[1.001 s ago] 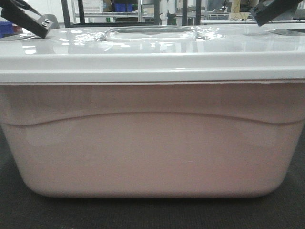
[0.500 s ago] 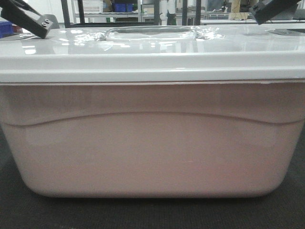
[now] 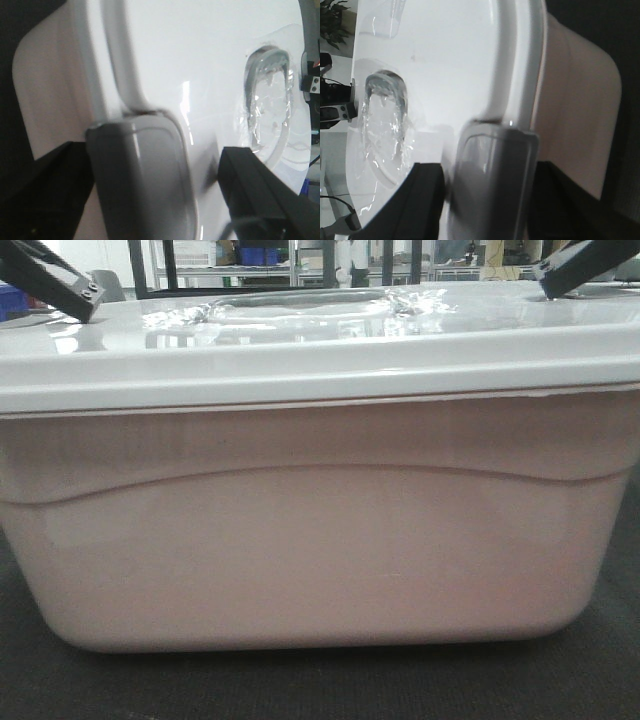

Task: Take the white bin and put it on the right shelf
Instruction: 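Lift the pink bin off the mat with both grippers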

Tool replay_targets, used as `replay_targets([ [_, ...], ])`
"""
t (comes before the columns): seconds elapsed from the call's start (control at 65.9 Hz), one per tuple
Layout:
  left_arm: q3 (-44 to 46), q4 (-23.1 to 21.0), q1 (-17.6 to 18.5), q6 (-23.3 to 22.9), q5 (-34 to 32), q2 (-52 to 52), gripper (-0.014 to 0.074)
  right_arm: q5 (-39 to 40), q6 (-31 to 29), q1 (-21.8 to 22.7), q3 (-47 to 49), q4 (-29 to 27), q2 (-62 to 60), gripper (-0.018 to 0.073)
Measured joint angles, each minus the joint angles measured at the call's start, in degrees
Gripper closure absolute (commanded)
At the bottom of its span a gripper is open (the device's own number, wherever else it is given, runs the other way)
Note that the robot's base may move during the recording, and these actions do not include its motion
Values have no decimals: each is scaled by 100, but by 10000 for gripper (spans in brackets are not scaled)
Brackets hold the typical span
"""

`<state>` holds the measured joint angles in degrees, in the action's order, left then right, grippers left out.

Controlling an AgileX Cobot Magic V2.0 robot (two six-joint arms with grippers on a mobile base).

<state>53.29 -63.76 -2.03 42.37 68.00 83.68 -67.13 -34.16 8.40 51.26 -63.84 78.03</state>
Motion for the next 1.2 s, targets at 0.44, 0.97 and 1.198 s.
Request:
replay_targets([
  [0.44,0,0,0,0,-22,0,254,0,0,0,0,-9,0,251],
  [0.97,12,-145,-67,-147,-82,-23,449,62,68,45,-9,175,14,250],
  [1.198,12,-155,-67,-147,-82,-23,449,61,80,45,-9,184,27,250],
])
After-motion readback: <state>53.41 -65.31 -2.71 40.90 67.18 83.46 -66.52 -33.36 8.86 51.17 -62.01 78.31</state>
